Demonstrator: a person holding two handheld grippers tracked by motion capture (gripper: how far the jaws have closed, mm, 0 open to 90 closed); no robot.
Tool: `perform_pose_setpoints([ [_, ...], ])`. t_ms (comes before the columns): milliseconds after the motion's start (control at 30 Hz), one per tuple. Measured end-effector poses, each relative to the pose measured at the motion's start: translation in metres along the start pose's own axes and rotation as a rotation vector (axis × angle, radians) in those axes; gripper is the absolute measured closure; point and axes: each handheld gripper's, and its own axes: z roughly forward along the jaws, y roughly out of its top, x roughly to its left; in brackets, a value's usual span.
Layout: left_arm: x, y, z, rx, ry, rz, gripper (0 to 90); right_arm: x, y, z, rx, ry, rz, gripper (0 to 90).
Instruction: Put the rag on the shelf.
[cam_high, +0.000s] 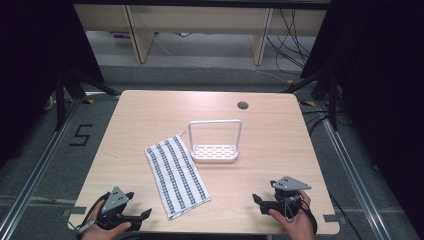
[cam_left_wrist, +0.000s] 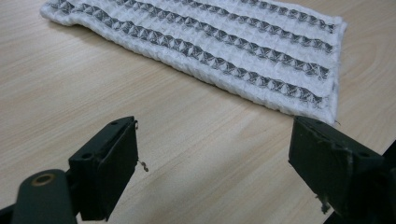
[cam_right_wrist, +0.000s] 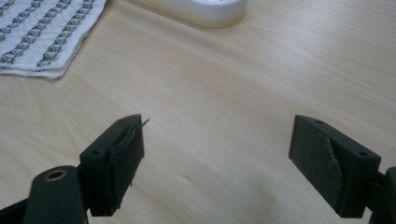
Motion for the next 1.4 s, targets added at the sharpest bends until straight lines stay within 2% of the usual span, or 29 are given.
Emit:
perform_pose_setpoints([
  [100, 0.000, 0.000, 0.000, 0.001, -0.001, 0.001, 15.2, 0.000, 0.000, -0.001, -0.005, -0.001, 0.000, 19.5],
  [133, -0.002, 0.000, 0.002, -0.019, -0.003, -0.021, 15.2, 0.001, 0.001, -0.001, -0.004, -0.013, 0.004, 19.9],
  [200, -0.002, 0.000, 0.001, -0.012, -0.003, -0.015, 15.2, 0.001, 0.001, -0.001, -0.020, -0.003, 0.000, 20.0],
  [233, -0.001, 0.001, 0.000, -0.004, -0.005, -0.007, 15.2, 0.002, 0.002, -0.001, -0.012, 0.023, 0.006, 20.1],
  [300, -0.002, 0.001, 0.000, -0.002, -0.006, -0.008, 15.2, 0.004, 0.003, -0.001, -0.015, 0.006, 0.011, 20.3],
  [333, -0.004, 0.001, 0.002, -0.025, -0.012, -0.033, 15.2, 0.006, 0.004, -0.001, -0.022, 0.008, -0.005, 21.1],
  [367, -0.003, 0.002, 0.000, 0.008, -0.018, -0.010, 15.2, 0.007, 0.005, -0.001, -0.024, 0.015, -0.003, 21.1],
  [433, -0.004, 0.002, 0.000, 0.007, -0.021, -0.016, 15.3, 0.009, 0.006, -0.001, -0.027, 0.015, -0.008, 21.1],
  [467, -0.005, 0.001, 0.001, -0.004, -0.026, -0.027, 15.3, 0.010, 0.006, 0.000, -0.027, 0.031, -0.012, 21.2],
  [500, -0.006, 0.002, 0.001, 0.006, -0.025, -0.017, 15.3, 0.014, 0.008, 0.001, -0.020, 0.050, 0.001, 21.6],
  [533, -0.010, 0.002, 0.003, -0.025, -0.028, -0.053, 15.3, 0.015, 0.009, 0.002, -0.025, 0.054, -0.014, 21.8],
  [600, -0.010, 0.003, 0.002, -0.018, -0.025, -0.027, 15.3, 0.019, 0.012, 0.004, -0.021, 0.081, -0.027, 22.7],
  [633, -0.010, 0.003, 0.002, -0.018, -0.025, -0.027, 15.3, 0.019, 0.012, 0.004, -0.021, 0.081, -0.027, 22.7],
  [667, -0.011, 0.004, 0.002, -0.010, -0.022, -0.020, 15.3, 0.024, 0.014, 0.006, -0.023, 0.087, -0.057, 23.5],
  [700, -0.011, 0.004, 0.002, -0.010, -0.022, -0.020, 15.3, 0.024, 0.014, 0.006, -0.023, 0.087, -0.057, 23.5],
  [733, -0.014, 0.004, 0.004, -0.030, -0.025, -0.053, 15.3, 0.031, 0.018, 0.008, -0.012, 0.107, -0.060, 24.1],
  [767, -0.014, 0.004, 0.004, -0.030, -0.025, -0.053, 15.3, 0.031, 0.018, 0.008, -0.012, 0.107, -0.060, 24.1],
  [800, -0.014, 0.005, 0.003, -0.018, -0.029, -0.031, 15.3, 0.033, 0.018, 0.009, -0.016, 0.113, -0.067, 24.3],
  [833, -0.017, 0.005, 0.004, -0.029, -0.029, -0.034, 16.6, 0.039, 0.021, 0.013, -0.010, 0.136, -0.091, 24.9],
  [867, -0.017, 0.005, 0.004, -0.029, -0.029, -0.034, 17.1, 0.039, 0.021, 0.013, -0.010, 0.136, -0.091, 24.9],
  [900, -0.018, 0.006, 0.003, -0.004, -0.040, -0.005, 17.1, 0.041, 0.022, 0.015, -0.011, 0.140, -0.103, 25.3],
  [967, -0.025, 0.006, 0.005, -0.003, -0.060, 0.003, 20.0, 0.047, 0.024, 0.020, 0.003, 0.167, -0.126, 26.8],
  [1000, -0.026, 0.006, 0.005, 0.015, -0.060, 0.024, 20.5, 0.049, 0.025, 0.021, 0.010, 0.171, -0.132, 28.0],
  [1100, -0.033, 0.008, 0.008, -0.003, -0.079, 0.010, 21.9, 0.053, 0.027, 0.025, 0.009, 0.187, -0.145, 29.1],
  [1167, -0.038, 0.009, 0.010, 0.001, -0.092, 0.019, 23.0, 0.060, 0.031, 0.032, 0.017, 0.214, -0.179, 31.9],
  [1233, -0.042, 0.011, 0.012, 0.007, -0.100, 0.033, 23.3, 0.062, 0.032, 0.034, 0.014, 0.216, -0.176, 32.2],
  [1267, -0.047, 0.011, 0.014, -0.009, -0.108, 0.014, 24.0, 0.066, 0.035, 0.039, 0.018, 0.229, -0.194, 33.8],
  [1300, -0.045, 0.012, 0.014, 0.018, -0.103, 0.056, 24.4, 0.067, 0.035, 0.040, 0.022, 0.235, -0.198, 34.2],
  [1400, -0.049, 0.013, 0.016, 0.000, -0.119, 0.037, 24.9, 0.070, 0.037, 0.044, 0.030, 0.236, -0.202, 35.0],
])
